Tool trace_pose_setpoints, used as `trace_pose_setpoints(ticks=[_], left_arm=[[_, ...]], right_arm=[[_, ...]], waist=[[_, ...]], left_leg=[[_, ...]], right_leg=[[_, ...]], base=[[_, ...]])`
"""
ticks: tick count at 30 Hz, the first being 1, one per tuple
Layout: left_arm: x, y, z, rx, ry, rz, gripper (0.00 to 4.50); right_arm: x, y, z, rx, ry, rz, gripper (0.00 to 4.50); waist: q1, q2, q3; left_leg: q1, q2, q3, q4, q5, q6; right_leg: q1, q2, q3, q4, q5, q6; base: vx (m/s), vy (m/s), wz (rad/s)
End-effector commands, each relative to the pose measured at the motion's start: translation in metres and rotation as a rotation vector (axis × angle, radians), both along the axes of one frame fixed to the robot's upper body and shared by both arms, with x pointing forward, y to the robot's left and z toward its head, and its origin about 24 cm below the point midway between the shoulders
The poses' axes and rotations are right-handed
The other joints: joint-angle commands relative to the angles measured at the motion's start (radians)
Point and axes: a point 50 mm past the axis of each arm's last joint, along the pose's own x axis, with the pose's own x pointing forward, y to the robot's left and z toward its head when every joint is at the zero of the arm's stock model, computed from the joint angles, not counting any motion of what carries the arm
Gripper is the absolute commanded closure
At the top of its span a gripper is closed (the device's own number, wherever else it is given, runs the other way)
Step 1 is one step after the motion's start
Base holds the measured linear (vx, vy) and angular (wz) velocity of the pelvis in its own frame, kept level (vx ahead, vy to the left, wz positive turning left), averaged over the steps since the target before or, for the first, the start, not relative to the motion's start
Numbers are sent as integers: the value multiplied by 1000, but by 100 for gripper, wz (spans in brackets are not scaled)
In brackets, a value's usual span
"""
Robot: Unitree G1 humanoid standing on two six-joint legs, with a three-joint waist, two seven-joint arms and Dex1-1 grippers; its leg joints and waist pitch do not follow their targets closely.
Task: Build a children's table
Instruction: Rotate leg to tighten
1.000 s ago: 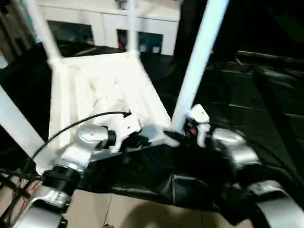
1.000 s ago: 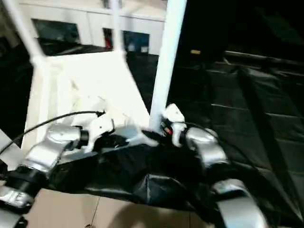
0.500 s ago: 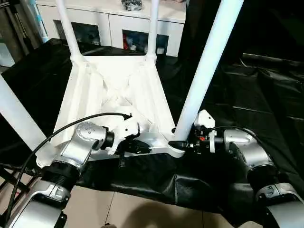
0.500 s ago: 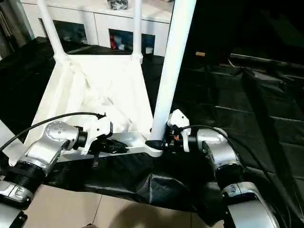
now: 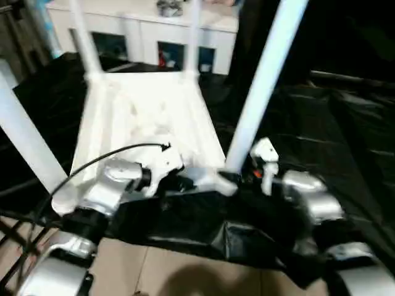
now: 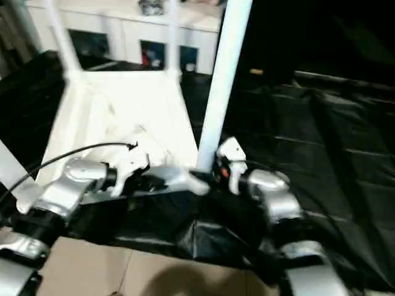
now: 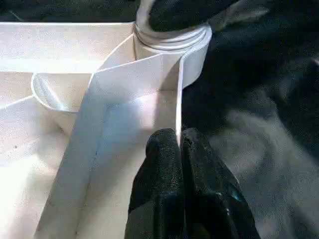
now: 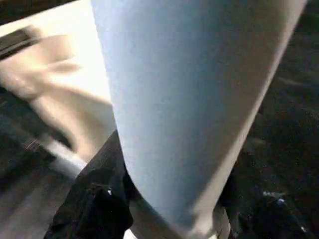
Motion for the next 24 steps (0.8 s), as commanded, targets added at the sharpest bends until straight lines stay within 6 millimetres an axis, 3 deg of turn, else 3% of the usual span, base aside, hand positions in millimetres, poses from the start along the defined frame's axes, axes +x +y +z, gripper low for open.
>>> trace_pose_setpoints(ticks=[1, 2, 5, 6, 9, 13, 17, 21, 24], left_arm=[[2, -29, 9, -51, -43, 5, 450], [1, -35, 9, -61, -43, 6, 450], [-2, -46, 9, -82, -42, -12, 450], [-4, -49, 9, -86, -38, -23, 450], [-8, -52, 6, -79, -26, -56, 450], [-11, -43, 5, -56, -18, -94, 450], [-12, -28, 4, -26, 6, -142, 450], [-10, -17, 5, 1, 7, -157, 450], [-7, -10, 7, 11, -2, -167, 450]], right_arm=[[-9, 24, -25, -1, 143, -61, 244], [-8, 31, -25, 7, 142, -75, 244], [-7, 43, -21, 4, 105, -54, 244], [-8, 47, -20, 1, 88, -31, 188], [-9, 49, -16, -25, 44, 41, 170], [-9, 38, -12, -44, 14, 121, 123], [-18, 21, -9, -62, 10, 322, 123], [-25, 8, -7, -60, 37, 444, 123], [-31, 1, -5, -64, 54, 550, 123]], waist=[[-4, 9, -41], [-10, 7, -42], [-15, 10, -44], [-15, 10, -45], [-14, 11, -46], [-9, 11, -49], [-5, 10, -52], [1, 8, -58], [9, 8, -59]], left_leg=[[8, 18, -16, -78, -422, -31], [3, 17, -20, -79, -423, -30], [5, 18, -19, -78, -431, -16], [2, 19, -18, -80, -425, -11], [3, 21, -15, -81, -421, -6], [-1, 22, -8, -79, -368, 11], [0, 21, -1, -74, -333, 35], [-8, 23, 1, -69, -222, 65], [-4, 24, 4, -65, -187, 89]], right_leg=[[19, -59, 27, -111, -580, -110], [23, -60, 24, -112, -584, -103], [20, -60, 23, -118, -565, -104], [22, -59, 22, -115, -536, -111], [21, -56, 25, -110, -467, -138], [30, -55, 31, -98, -352, -180], [34, -52, 33, -94, -298, -202], [47, -51, 32, -74, -144, -247], [49, -50, 31, -67, -80, -269]], base=[[0, 0, 0], [0, 0, 0], [0, 0, 0], [0, 0, 0], [0, 0, 0], [0, 0, 0], [0, 0, 0], [0, 0, 0], [0, 0, 0]])
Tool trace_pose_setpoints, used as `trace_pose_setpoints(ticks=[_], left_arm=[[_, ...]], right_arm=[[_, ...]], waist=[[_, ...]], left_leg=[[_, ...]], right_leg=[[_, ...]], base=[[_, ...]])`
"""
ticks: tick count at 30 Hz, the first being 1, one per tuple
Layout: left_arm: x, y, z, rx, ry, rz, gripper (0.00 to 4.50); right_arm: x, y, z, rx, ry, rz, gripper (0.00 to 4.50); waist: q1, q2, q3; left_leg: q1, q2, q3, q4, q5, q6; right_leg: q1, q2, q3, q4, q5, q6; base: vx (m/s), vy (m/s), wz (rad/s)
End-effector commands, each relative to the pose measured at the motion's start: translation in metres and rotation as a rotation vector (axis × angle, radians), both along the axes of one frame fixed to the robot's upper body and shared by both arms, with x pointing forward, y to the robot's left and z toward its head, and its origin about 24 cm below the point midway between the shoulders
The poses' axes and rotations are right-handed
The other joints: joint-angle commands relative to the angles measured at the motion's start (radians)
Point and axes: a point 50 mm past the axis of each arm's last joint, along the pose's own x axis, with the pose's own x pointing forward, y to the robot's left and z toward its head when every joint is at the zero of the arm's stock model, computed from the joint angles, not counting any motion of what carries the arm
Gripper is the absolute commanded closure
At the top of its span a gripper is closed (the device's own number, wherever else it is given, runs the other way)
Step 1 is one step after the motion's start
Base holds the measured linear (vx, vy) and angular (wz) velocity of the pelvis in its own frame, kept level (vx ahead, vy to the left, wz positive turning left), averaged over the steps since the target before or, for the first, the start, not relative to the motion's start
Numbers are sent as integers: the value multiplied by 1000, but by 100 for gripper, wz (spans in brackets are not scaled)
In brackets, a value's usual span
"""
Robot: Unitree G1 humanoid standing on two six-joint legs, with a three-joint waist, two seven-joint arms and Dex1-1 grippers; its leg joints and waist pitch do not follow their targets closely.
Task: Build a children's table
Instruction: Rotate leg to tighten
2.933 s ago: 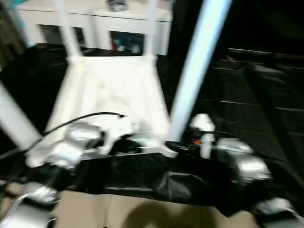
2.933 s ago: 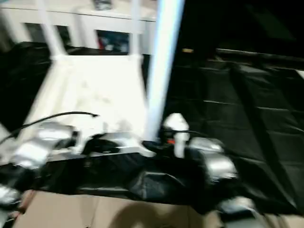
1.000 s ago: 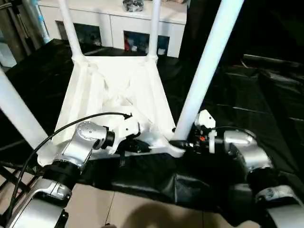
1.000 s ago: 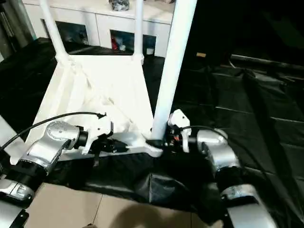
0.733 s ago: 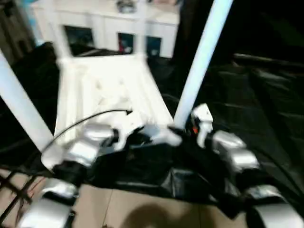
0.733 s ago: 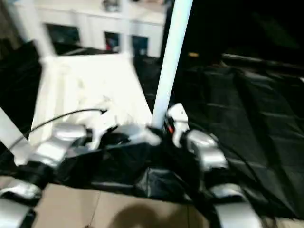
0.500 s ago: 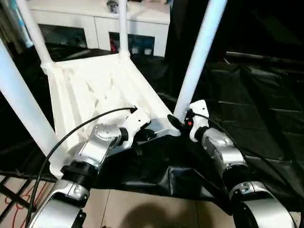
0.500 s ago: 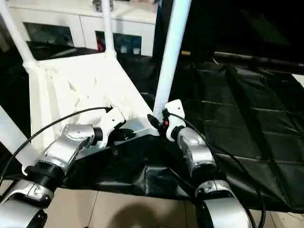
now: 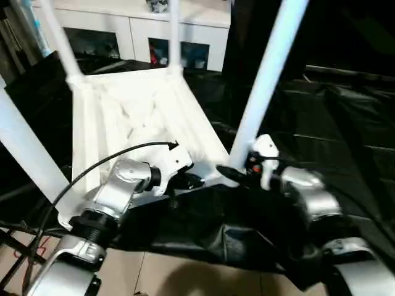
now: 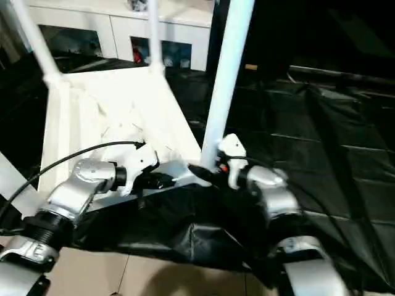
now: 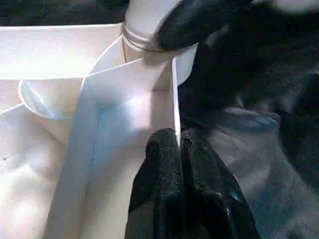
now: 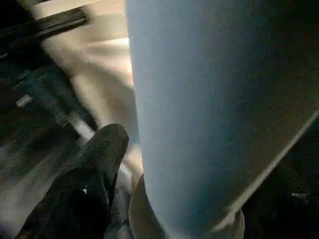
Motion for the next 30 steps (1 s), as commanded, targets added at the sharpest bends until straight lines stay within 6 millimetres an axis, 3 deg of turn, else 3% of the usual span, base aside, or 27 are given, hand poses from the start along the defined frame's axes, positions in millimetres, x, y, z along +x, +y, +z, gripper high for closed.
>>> trace_pose_setpoints(ticks=[1, 8, 16, 18, 20, 22, 25, 30], left_arm=[[2, -6, -1, 14, -8, -27, 450], [5, 4, 3, 22, 3, -65, 450], [6, 7, 2, 19, 11, -73, 450], [7, 7, 2, 15, 7, -59, 450], [11, 5, 3, 17, -13, -3, 450], [14, 2, 4, 9, -26, 53, 450], [13, -10, 3, -22, -30, 113, 450], [5, -30, -2, -47, -19, 148, 450]], right_arm=[[-22, 23, -18, -4, 110, 227, 123], [-28, 17, -16, 0, 169, 319, 170], [-25, 18, -14, 28, 162, 283, 227], [-22, 19, -14, 40, 158, 247, 240], [-16, 20, -16, 47, 131, 143, 243], [-9, 24, -19, 52, 119, 20, 247], [-3, 35, -25, 77, 134, -137, 251], [0, 56, -34, 61, 144, -284, 252]], waist=[[3, 2, -57], [17, 0, -50], [29, -3, -55], [29, -4, -52], [26, -3, -50], [20, -6, -47], [2, -5, -44], [-20, -6, -42]], left_leg=[[1, 24, 6, -57, -191, 88], [7, 29, 6, -64, -273, 42], [5, 28, 8, -62, -222, 40], [5, 28, 7, -63, -234, 38], [7, 27, 7, -65, -256, 27], [9, 25, -1, -71, -310, 2], [9, 24, -5, -74, -338, -15], [2, 22, -9, -75, -356, -11]], right_leg=[[50, -50, 35, -57, -101, -263], [43, -57, 36, -71, -289, -215], [45, -56, 37, -61, -213, -222], [43, -57, 36, -64, -237, -219], [38, -60, 39, -69, -283, -209], [36, -62, 37, -79, -407, -168], [31, -61, 37, -86, -449, -155], [31, -60, 34, -90, -476, -143]], base=[[0, 0, 0], [0, 0, 0], [0, 0, 0], [0, 0, 0], [0, 0, 0], [0, 0, 0], [0, 0, 0], [0, 0, 0]])
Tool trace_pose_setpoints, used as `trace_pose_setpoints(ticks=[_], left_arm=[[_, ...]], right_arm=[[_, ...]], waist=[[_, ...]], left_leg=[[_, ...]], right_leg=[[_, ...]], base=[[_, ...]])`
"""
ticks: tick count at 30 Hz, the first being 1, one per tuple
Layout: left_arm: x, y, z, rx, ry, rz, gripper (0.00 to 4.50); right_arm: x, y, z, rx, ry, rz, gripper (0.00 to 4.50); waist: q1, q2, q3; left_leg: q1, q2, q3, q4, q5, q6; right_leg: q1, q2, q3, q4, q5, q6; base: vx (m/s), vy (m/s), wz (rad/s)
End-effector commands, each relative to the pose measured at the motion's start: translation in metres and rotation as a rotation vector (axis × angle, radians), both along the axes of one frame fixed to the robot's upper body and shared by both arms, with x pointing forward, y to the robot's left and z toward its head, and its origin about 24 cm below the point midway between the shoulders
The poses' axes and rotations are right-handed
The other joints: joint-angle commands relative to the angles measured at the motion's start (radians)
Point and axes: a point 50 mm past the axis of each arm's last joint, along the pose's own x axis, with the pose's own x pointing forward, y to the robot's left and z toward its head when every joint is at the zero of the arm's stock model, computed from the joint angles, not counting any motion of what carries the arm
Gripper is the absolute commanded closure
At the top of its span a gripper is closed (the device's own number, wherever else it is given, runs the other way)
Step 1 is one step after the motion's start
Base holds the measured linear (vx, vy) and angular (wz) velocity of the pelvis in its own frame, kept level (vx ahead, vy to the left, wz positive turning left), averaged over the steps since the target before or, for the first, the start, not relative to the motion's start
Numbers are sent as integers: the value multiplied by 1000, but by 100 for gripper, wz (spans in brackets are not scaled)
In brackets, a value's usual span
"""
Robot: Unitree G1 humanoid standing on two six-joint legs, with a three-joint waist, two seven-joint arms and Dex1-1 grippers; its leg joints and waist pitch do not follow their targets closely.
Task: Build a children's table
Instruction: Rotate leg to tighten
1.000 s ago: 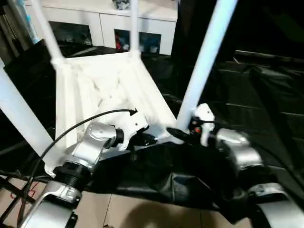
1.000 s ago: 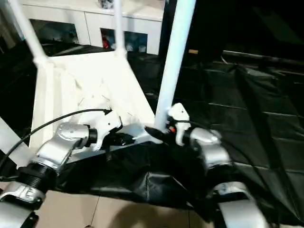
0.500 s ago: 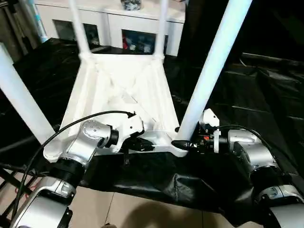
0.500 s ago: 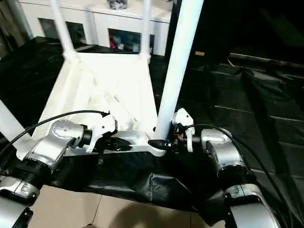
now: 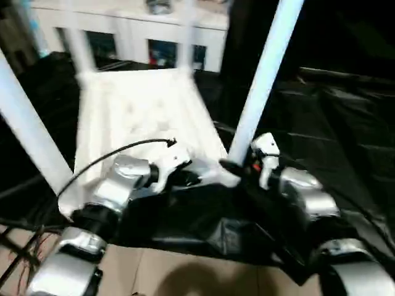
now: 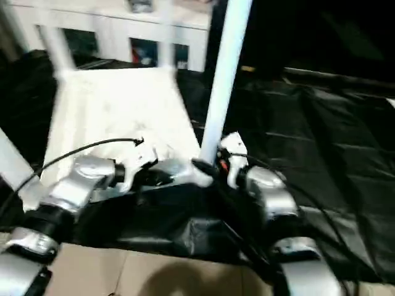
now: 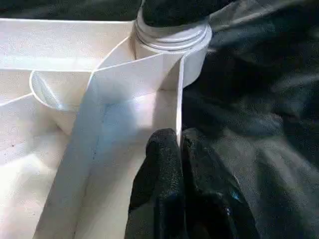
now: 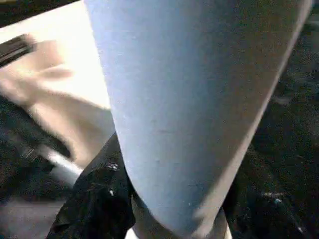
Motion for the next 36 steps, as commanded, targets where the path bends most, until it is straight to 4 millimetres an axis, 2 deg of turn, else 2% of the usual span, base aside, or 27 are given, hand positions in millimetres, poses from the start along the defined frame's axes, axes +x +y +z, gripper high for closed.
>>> trace_pose_setpoints(ticks=[1, 2, 3, 4, 6, 7, 8, 11, 12, 13, 14, 16, 17, 18, 20, 21, 24, 25, 28, 33, 34, 36], left_arm=[[-5, -31, 2, -45, -28, -9, 450], [-7, -36, 2, -53, -23, -7, 450], [-10, -41, 1, -62, -17, -4, 450], [-12, -44, 1, -70, -15, -11, 450], [-16, -49, 1, -79, -13, -19, 450], [-17, -50, 2, -81, -13, -24, 450], [-17, -49, 2, -81, -13, -24, 450], [-17, -41, 1, -69, -19, -24, 450], [-17, -39, 1, -63, -21, -24, 450], [-17, -36, 1, -56, -22, -34, 450], [-17, -34, 1, -51, -19, -37, 450], [-16, -24, 1, -31, -4, -59, 450], [-15, -20, 2, -21, -4, -72, 450], [-14, -18, 2, -15, -4, -80, 450], [-11, -9, 3, 7, 1, -89, 450], [-10, -7, 4, 14, 0, -92, 450], [-8, -1, 5, 26, 9, -105, 450], [-6, 6, 6, 44, 20, -132, 450], [-6, 13, 7, 59, 47, -182, 450], [-6, 17, 8, 68, 58, -235, 450], [-5, 18, 8, 69, 55, -242, 450], [-4, 18, 9, 69, 52, -243, 450]], right_arm=[[-12, 38, -25, -20, 117, 23, 253], [-11, 41, -26, -32, 113, -5, 253], [-10, 45, -27, -48, 106, -29, 253], [-10, 48, -26, -35, 100, -30, 253], [-10, 55, -25, -5, 97, -21, 186], [-10, 56, -23, 4, 91, -21, 186], [-10, 55, -22, 12, 91, -17, 186], [-8, 46, -19, -16, 55, 16, 145], [-7, 44, -18, -24, 49, 21, 145], [-6, 40, -17, -25, 44, 36, 140], [-6, 37, -16, -23, 41, 50, 124], [-8, 26, -11, -27, 27, 144, 124], [-10, 22, -10, -34, 16, 191, 124], [-11, 19, -9, -40, 9, 221, 124], [-16, 13, -6, -33, 26, 321, 124], [-17, 11, -6, -31, 29, 349, 124], [-20, 6, -5, -37, 31, 394, 124], [-24, 0, -4, -33, 54, 457, 124], [-30, -6, -5, -34, 91, 537, 124], [-37, -10, -6, -31, 138, 620, 124], [-38, -10, -6, -27, 149, 634, 149], [-38, -10, -6, -24, 159, 646, 149]], waist=[[-1, 7, -45], [-4, 3, -45], [-5, 4, -47], [-5, 5, -46], [-4, -2, -48], [-6, -3, -48], [-5, -2, -49], [-2, -1, -53], [0, 6, -55], [1, 2, -55], [2, 6, -55], [3, 6, -56], [4, 11, -56], [4, 7, -56], [5, 12, -56], [6, 11, -59], [10, 13, -58], [10, 14, -58], [18, 14, -56], [31, 16, -56], [35, 15, -57], [40, 16, -58]], left_leg=[[-2, 23, -13, -78, -358, -14], [-4, 22, -13, -77, -356, -14], [-5, 23, -15, -78, -353, -16], [-1, 20, -13, -76, -363, -12], [0, 21, -11, -74, -368, -2], [-3, 22, -11, -75, -361, 3], [-4, 22, -11, -76, -356, 5], [-1, 23, -5, -74, -325, 12], [-3, 23, -5, -73, -302, 17], [-2, 22, -1, -70, -293, 24], [-2, 21, -1, -70, -291, 26], [-3, 21, 0, -68, -272, 36], [-3, 21, -1, -68, -274, 38], [-5, 21, 0, -67, -269, 45], [-4, 21, 0, -68, -263, 47], [-3, 22, -1, -66, -250, 50], [2, 24, 2, -64, -232, 58], [2, 23, 1, -65, -237, 57], [4, 25, 2, -65, -258, 58], [4, 28, 3, -66, -255, 42], [3, 28, 4, -65, -250, 39], [4, 29, 3, -65, -237, 37]], right_leg=[[29, -61, 30, -92, -485, -144], [30, -60, 29, -93, -489, -139], [31, -61, 30, -90, -486, -137], [27, -59, 30, -96, -491, -131], [25, -59, 32, -93, -472, -136], [26, -57, 33, -92, -447, -141], [28, -56, 33, -89, -434, -144], [28, -51, 35, -81, -331, -172], [32, -52, 36, -76, -287, -186], [32, -51, 36, -76, -266, -195], [34, -51, 36, -75, -260, -199], [38, -51, 36, -74, -242, -207], [39, -50, 35, -73, -240, -209], [41, -49, 34, -73, -228, -212], [42, -50, 34, -71, -217, -219], [45, -50, 34, -67, -194, -229], [43, -50, 35, -63, -148, -253], [44, -48, 33, -63, -145, -260], [45, -48, 32, -65, -167, -262], [46, -51, 32, -62, -182, -256], [47, -50, 32, -60, -176, -255], [47, -52, 32, -58, -157, -258]], base=[[0, 0, 0], [0, 0, 0], [0, 0, 0], [0, 0, 0], [0, 0, 0], [0, 0, 0], [0, 0, 0], [0, 0, 0], [0, 0, 0], [0, 0, 0], [0, 0, 0], [0, 0, 0], [0, 0, 0], [0, 0, 0], [0, 0, 0], [0, 0, 0], [0, 0, 0], [0, 0, 0], [0, 0, 0], [0, 0, 0], [0, 0, 0], [0, 0, 0]])
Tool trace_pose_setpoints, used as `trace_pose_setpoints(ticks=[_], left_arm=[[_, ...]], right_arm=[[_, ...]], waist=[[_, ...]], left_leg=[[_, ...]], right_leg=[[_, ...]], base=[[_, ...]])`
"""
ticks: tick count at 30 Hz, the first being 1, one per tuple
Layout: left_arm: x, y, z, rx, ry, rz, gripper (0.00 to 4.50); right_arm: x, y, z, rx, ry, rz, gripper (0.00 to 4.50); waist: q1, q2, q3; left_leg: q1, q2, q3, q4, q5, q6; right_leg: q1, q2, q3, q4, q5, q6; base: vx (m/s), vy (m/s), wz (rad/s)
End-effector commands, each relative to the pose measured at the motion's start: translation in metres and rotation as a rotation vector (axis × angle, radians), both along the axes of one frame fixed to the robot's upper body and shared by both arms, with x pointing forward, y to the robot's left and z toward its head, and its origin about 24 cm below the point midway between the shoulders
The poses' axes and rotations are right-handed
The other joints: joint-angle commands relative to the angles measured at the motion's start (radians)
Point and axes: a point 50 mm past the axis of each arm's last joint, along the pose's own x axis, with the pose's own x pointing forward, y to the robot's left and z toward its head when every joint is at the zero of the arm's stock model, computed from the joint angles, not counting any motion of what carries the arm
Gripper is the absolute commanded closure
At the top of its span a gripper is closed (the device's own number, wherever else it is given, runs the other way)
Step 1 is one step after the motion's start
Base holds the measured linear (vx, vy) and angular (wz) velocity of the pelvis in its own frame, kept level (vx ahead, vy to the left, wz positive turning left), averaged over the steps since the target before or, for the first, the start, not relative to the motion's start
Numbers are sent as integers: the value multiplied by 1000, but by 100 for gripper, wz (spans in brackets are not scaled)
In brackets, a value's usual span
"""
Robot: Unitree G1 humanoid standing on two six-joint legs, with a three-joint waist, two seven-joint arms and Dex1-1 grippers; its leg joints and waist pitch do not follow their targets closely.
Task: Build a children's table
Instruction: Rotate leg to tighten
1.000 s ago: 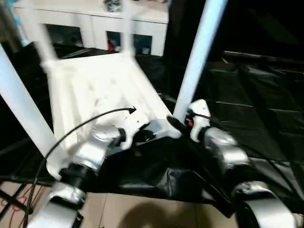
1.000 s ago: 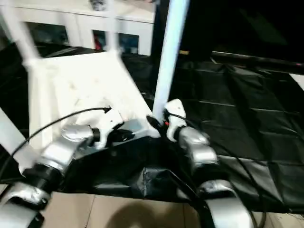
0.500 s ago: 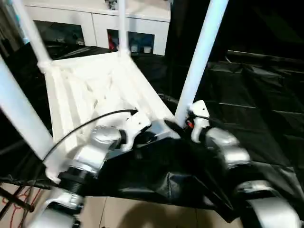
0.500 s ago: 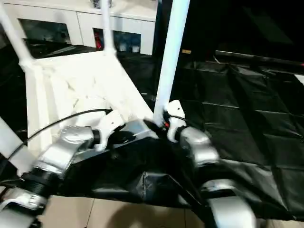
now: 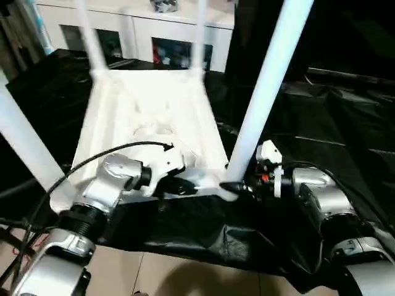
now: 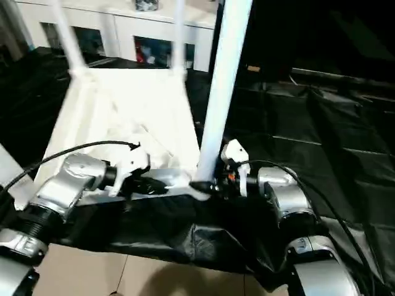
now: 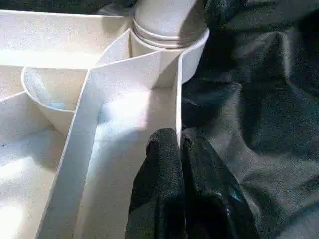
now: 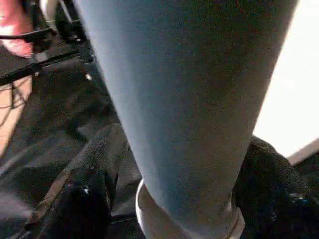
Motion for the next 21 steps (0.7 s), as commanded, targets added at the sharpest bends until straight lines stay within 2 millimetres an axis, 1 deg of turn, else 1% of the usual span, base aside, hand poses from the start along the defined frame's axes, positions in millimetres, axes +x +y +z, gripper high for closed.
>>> trace_pose_setpoints(ticks=[1, 4, 7, 8, 9, 11, 12, 13, 14, 15, 16, 17, 18, 19, 20, 21], left_arm=[[5, -4, 0, 24, -10, 9, 450], [6, -3, -1, 19, -12, 18, 450], [6, -5, -1, -1, -13, 41, 450], [6, -6, -1, -10, -16, 51, 450], [6, -7, 0, -19, -17, 66, 450], [6, -8, 0, -31, -18, 86, 450], [6, -10, 0, -39, -23, 102, 450], [6, -15, 0, -65, -28, 142, 450], [6, -17, 0, -71, -29, 151, 450], [6, -20, 0, -75, -37, 170, 450], [5, -24, -1, -81, -41, 184, 450], [2, -36, -2, -101, -46, 206, 450], [2, -37, -2, -102, -46, 207, 450], [1, -40, -3, -109, -46, 212, 450], [-1, -46, -4, -118, -43, 220, 450], [-2, -49, -5, -124, -41, 225, 450]], right_arm=[[-16, 14, -17, -12, 106, 136, 159], [-16, 16, -17, -2, 116, 133, 191], [-15, 17, -17, 12, 105, 104, 204], [-15, 18, -18, 15, 98, 85, 215], [-14, 18, -18, 19, 96, 58, 215], [-12, 19, -19, 19, 88, 20, 228], [-10, 20, -21, 12, 80, -19, 228], [-3, 20, -25, -24, 80, -142, 235], [-1, 20, -26, -33, 83, -171, 238], [3, 21, -28, -43, 79, -240, 241], [7, 22, -30, -51, 76, -304, 242], [12, 27, -34, -70, 77, -431, 244], [13, 27, -34, -70, 77, -434, 247], [13, 29, -35, -74, 79, -460, 250], [14, 33, -37, -78, 78, -481, 252], [14, 36, -38, -80, 77, -490, 253]], waist=[[3, 15, -54], [11, 15, -55], [17, 14, -55], [17, 10, -55], [17, 11, -55], [15, 10, -52], [13, 11, -51], [7, 15, -47], [3, 13, -45], [0, 16, -46], [-6, 15, -45], [-17, 15, -45], [-28, 15, -44], [-32, 14, -45], [-38, 22, -45], [-41, 16, -45]], left_leg=[[5, 27, 6, -62, -228, 41], [6, 28, 7, -63, -235, 34], [7, 28, 7, -63, -229, 30], [6, 28, 8, -62, -227, 30], [5, 28, 7, -63, -222, 28], [5, 27, 6, -65, -237, 23], [5, 27, 5, -66, -255, 19], [6, 27, 2, -71, -286, 5], [6, 25, 0, -72, -304, -3], [7, 22, -4, -72, -328, -12], [7, 23, -6, -73, -336, -17], [4, 24, -9, -76, -334, -30], [1, 21, -11, -76, -347, -32], [0, 19, -12, -75, -351, -29], [0, 20, -13, -75, -355, -25], [1, 17, -11, -71, -366, -15]], right_leg=[[48, -52, 35, -58, -151, -255], [47, -53, 35, -58, -162, -253], [47, -54, 36, -58, -159, -250], [48, -54, 36, -58, -159, -249], [49, -55, 36, -57, -160, -248], [47, -55, 36, -60, -186, -240], [46, -57, 36, -64, -226, -230], [41, -59, 37, -70, -283, -217], [40, -59, 36, -74, -323, -207], [39, -60, 35, -80, -398, -182], [38, -61, 35, -82, -412, -176], [38, -60, 36, -82, -419, -168], [39, -59, 33, -84, -440, -160], [39, -59, 31, -88, -453, -154], [37, -59, 32, -89, -453, -150], [34, -55, 31, -93, -454, -147]], base=[[0, 0, 0], [0, 0, 0], [0, 0, 0], [0, 0, 0], [0, 0, 0], [0, 0, 0], [0, 0, 0], [0, 0, 0], [0, 0, 0], [0, 0, 0], [0, 0, 0], [0, 0, 0], [0, 0, 0], [0, 0, 0], [0, 0, 0], [0, 0, 0]])
